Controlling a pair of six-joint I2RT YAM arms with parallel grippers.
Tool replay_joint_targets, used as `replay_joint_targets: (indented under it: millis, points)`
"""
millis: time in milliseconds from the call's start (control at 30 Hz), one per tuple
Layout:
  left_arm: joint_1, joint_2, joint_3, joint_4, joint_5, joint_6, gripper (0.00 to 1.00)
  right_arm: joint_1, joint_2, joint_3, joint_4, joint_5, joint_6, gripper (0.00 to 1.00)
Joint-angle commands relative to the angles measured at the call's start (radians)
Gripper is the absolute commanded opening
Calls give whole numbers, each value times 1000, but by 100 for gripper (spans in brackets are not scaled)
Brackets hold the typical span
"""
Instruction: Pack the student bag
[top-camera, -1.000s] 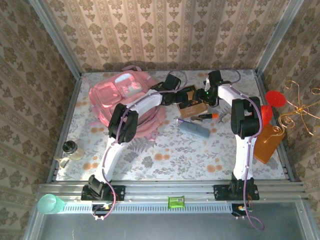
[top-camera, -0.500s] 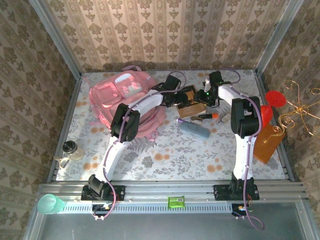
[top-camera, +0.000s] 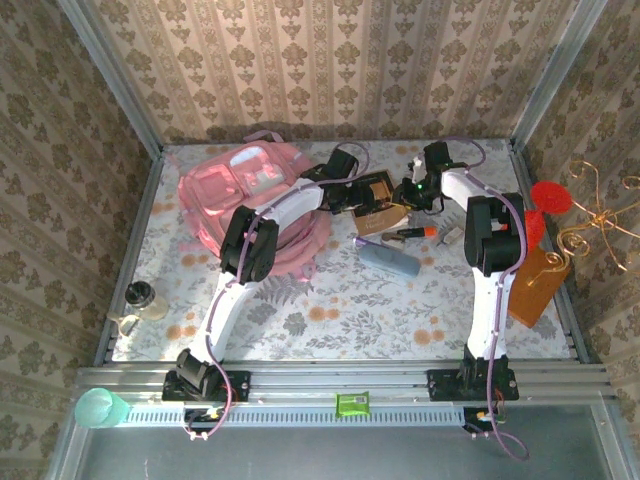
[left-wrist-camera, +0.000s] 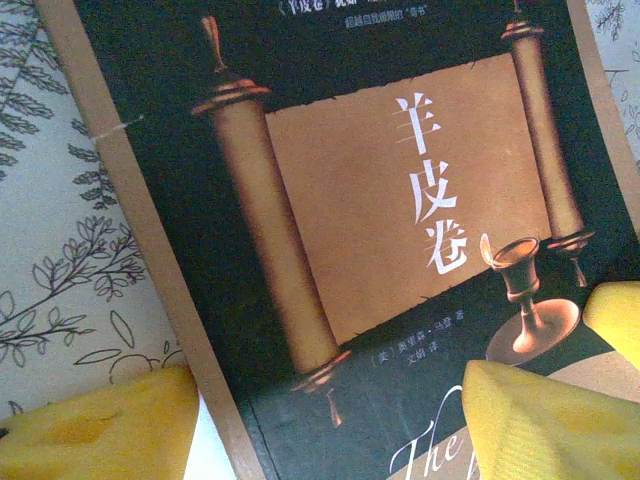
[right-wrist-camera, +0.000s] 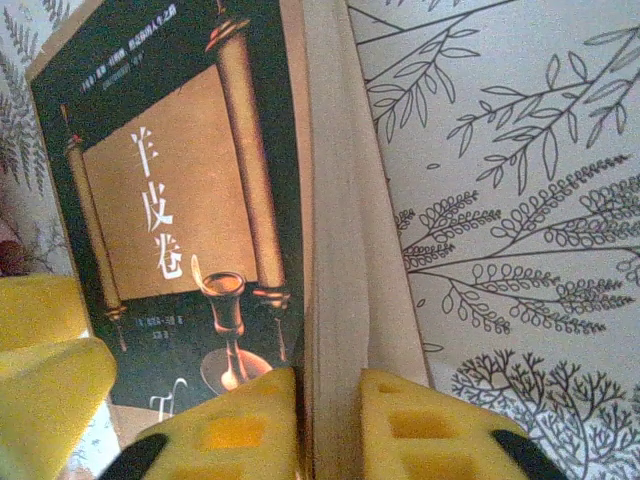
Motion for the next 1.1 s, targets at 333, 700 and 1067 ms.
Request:
replay_joint_targets:
  millis: [333, 700, 1067]
  points:
    - [71, -173, -61, 36, 85, 61, 74, 25, -159, -34, 113, -40, 121, 0]
    - [130, -582, -461, 322, 86, 137, 74, 58, -324, -35, 199, -101, 224, 0]
    - [229, -835, -740, 523, 258, -3, 83, 105, -602, -186, 435, -189, 400, 0]
